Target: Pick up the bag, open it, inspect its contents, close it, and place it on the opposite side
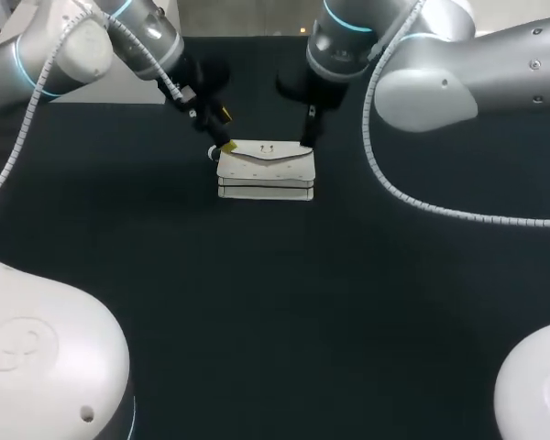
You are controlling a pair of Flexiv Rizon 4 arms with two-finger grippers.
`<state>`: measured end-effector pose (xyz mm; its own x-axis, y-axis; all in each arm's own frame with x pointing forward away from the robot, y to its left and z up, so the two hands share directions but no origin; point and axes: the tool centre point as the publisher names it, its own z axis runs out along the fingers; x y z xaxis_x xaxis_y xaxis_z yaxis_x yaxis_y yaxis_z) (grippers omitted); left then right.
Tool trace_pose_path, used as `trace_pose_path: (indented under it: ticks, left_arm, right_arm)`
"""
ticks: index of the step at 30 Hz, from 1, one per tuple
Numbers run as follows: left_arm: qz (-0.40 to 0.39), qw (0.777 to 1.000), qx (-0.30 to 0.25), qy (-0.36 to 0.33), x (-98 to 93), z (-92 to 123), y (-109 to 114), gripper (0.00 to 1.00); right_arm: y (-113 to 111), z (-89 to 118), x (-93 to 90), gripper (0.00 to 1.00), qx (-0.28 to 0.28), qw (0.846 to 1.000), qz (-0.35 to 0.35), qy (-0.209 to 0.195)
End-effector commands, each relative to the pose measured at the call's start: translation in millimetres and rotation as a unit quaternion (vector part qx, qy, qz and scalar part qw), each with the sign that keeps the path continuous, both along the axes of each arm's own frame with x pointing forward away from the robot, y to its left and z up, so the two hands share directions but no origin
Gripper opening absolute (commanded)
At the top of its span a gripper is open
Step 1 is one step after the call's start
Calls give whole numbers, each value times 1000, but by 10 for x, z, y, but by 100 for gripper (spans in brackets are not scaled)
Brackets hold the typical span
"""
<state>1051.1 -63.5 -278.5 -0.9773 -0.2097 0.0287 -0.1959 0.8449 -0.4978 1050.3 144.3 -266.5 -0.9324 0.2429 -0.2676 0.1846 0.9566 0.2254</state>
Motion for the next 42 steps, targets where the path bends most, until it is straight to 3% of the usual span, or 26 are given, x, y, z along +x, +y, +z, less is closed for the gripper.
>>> trace_pose_path:
  ticks: [1, 4, 9, 13, 19, 29, 39, 41, 42]
  left_arm:
    - [162, 982, 8, 93, 20, 17, -40, 100]
    - [227, 964, -1, 136, 49, 26, -32, 100]
    - [303, 933, -45, 187, 37, 74, 10, 100]
    - [356, 901, -95, 229, -8, 94, 62, 100]
    - [403, 861, -150, 271, -25, 81, 92, 100]
    - [464, 802, -201, 318, -20, -5, 157, 100]
    - [502, 741, -245, 373, -24, -97, 267, 100]
    - [497, 749, -231, 372, -5, -124, 260, 100]
    - [485, 767, -210, 364, 7, -134, 244, 100]
  right_arm:
    - [68, 67, 144, 100, 34, 983, -119, 135]
    - [46, 67, 166, 100, 55, 968, -167, 181]
    - [-69, 65, 171, 100, 103, 939, -241, 222]
    - [-190, -7, 170, 100, 146, 909, -301, 248]
    - [-326, -99, 187, 100, 214, 852, -378, 291]
    - [-373, -207, 155, 100, 297, 788, -448, 299]
    - [-368, -289, 120, 100, 355, 752, -471, 296]
    - [-343, -320, 114, 100, 342, 755, -474, 299]
    - [-343, -320, 114, 100, 342, 755, -474, 299]
